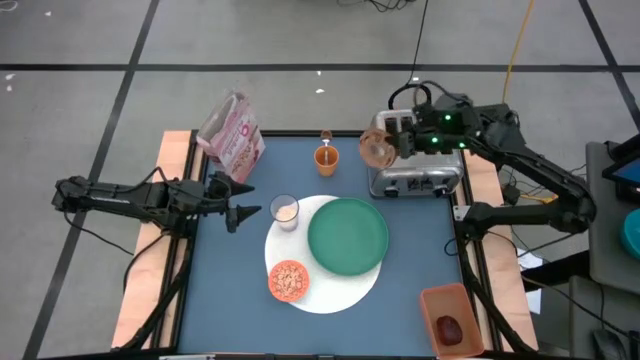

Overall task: Arrange a breakfast setting
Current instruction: Put the toasted bagel on the green plate

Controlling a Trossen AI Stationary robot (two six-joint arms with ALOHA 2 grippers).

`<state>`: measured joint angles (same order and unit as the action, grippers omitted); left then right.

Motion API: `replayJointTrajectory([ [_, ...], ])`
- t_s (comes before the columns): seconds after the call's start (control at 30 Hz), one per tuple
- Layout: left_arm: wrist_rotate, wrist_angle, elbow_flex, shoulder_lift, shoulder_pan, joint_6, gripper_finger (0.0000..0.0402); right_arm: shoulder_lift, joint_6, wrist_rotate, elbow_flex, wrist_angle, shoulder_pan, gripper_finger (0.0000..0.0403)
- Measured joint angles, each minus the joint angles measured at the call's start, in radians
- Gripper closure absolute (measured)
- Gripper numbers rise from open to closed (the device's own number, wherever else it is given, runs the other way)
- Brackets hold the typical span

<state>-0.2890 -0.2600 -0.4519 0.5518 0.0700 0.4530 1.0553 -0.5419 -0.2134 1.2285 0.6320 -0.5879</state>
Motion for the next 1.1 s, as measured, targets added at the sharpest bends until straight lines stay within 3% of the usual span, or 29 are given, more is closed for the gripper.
replayJointTrajectory([
  [1.1, 0.0, 0.0, 0.0, 0.0, 0.0, -0.004, 0.0032, 0.386, -0.021, -0.029, 0.0, -0.166, 0.375, 0.0319],
])
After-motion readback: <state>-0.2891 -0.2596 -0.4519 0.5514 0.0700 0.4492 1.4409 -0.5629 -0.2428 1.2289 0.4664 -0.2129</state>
